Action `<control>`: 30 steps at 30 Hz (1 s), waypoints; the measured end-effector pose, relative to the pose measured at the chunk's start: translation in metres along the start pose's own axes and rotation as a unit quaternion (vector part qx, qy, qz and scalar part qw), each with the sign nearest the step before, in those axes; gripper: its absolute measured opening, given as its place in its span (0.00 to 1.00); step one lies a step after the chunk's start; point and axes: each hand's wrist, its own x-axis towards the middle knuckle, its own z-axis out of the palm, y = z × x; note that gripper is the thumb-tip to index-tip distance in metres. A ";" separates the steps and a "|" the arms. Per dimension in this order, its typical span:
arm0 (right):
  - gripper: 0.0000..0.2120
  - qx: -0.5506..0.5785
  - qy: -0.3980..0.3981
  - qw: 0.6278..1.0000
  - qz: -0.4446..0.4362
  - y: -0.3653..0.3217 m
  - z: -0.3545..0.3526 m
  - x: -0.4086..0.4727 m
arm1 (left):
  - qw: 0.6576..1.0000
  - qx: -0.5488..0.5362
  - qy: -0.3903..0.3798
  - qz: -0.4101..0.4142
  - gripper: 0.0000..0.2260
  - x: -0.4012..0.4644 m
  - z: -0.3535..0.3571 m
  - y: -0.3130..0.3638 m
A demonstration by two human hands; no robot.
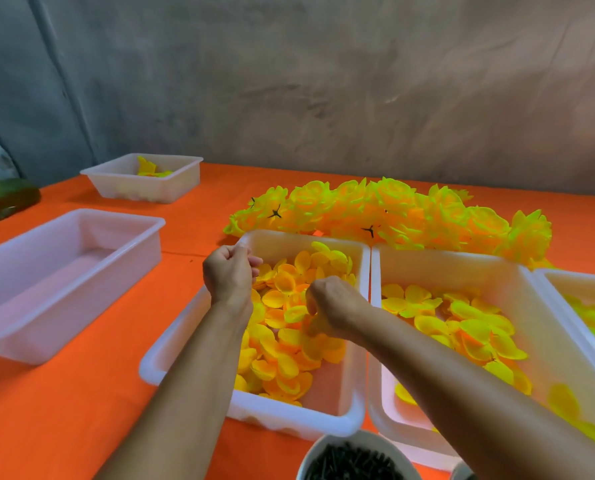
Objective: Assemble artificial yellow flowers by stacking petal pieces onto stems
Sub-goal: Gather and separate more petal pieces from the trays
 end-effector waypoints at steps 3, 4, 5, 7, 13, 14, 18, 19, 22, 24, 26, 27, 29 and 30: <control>0.10 0.009 0.006 1.000 -0.007 0.001 -0.001 0.000 | 1.000 -0.019 -0.003 -0.025 0.12 0.002 -0.005 0.000; 0.10 0.017 0.017 1.000 -0.005 0.001 0.000 -0.001 | 0.999 -0.024 -0.004 -0.031 0.12 0.002 -0.006 0.000; 0.08 0.032 0.037 0.999 -0.001 0.001 0.001 -0.002 | 0.999 -0.027 -0.004 -0.036 0.12 0.003 -0.007 0.001; 0.04 0.069 0.089 0.993 0.022 0.001 0.000 -0.004 | 0.998 -0.029 -0.011 -0.047 0.12 0.003 -0.008 0.002; 0.05 0.350 0.158 0.916 0.118 0.010 -0.012 -0.002 | 0.989 -0.033 -0.079 -0.121 0.11 0.002 -0.010 0.004; 0.05 0.409 0.156 0.891 0.122 0.011 -0.014 -0.003 | 0.987 -0.030 -0.095 -0.127 0.11 0.001 -0.011 0.005; 0.10 0.529 0.153 0.825 0.128 0.013 -0.011 -0.004 | 0.989 0.007 -0.112 -0.092 0.09 -0.001 -0.011 0.005; 0.11 0.547 0.156 0.812 0.131 0.013 -0.010 -0.004 | 0.989 0.026 -0.122 -0.078 0.08 -0.001 -0.010 0.004; 0.09 0.587 0.164 0.781 0.138 0.014 -0.010 -0.003 | 0.974 0.063 -0.207 -0.073 0.08 -0.007 -0.008 0.003; 0.08 0.586 0.165 0.781 0.135 0.015 -0.010 -0.003 | 0.958 0.094 -0.262 -0.065 0.09 -0.011 -0.010 0.002; 0.07 0.571 0.167 0.793 0.129 0.015 -0.010 -0.004 | 0.950 0.124 -0.284 -0.034 0.04 -0.012 -0.013 0.001; 0.08 0.561 0.169 0.801 0.125 0.014 -0.010 -0.004 | 0.950 0.135 -0.282 -0.019 0.05 -0.012 -0.014 0.000; 0.08 0.541 0.175 0.814 0.116 0.013 -0.010 -0.005 | 0.954 0.135 -0.268 0.002 0.07 -0.012 -0.013 -0.001; 0.08 0.532 0.179 0.820 0.113 0.013 -0.010 -0.005 | 0.956 0.129 -0.262 0.010 0.07 -0.012 -0.013 -0.001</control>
